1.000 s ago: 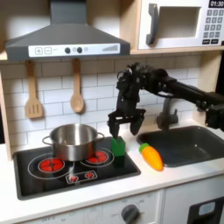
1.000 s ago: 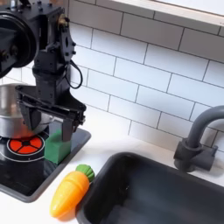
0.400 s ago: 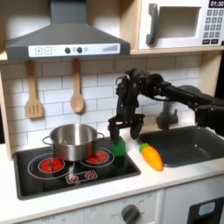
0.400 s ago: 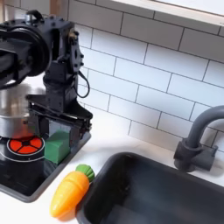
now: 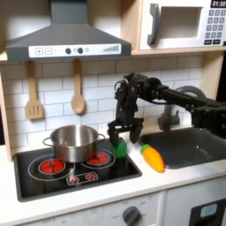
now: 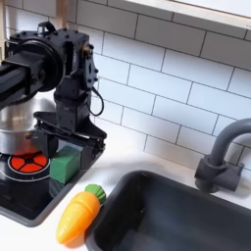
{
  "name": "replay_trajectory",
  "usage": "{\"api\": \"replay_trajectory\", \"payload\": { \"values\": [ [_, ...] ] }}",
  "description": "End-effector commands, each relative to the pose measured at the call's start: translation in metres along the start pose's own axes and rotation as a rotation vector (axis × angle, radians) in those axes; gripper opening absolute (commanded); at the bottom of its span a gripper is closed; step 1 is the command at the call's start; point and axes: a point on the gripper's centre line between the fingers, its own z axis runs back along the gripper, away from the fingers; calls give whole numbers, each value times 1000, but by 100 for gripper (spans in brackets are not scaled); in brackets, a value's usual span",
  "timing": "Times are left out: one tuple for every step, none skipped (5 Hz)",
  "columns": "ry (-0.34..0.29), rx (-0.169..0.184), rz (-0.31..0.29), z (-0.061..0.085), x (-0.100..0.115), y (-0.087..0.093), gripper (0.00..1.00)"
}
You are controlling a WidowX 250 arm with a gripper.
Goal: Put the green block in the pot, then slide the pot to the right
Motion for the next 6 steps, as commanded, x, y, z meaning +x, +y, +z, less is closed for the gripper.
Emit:
{"api": "replay_trajectory", "payload": {
  "values": [
    [40,0,-5,-16,2,0,100],
    [46,3,-3,-20,5,2,100],
    [52,6,-5,-23,6,5,100],
    [62,2,-9,-26,5,4,100],
    [66,0,-17,-24,2,0,0],
    [72,9,-28,-25,-3,1,0]
  ]
}}
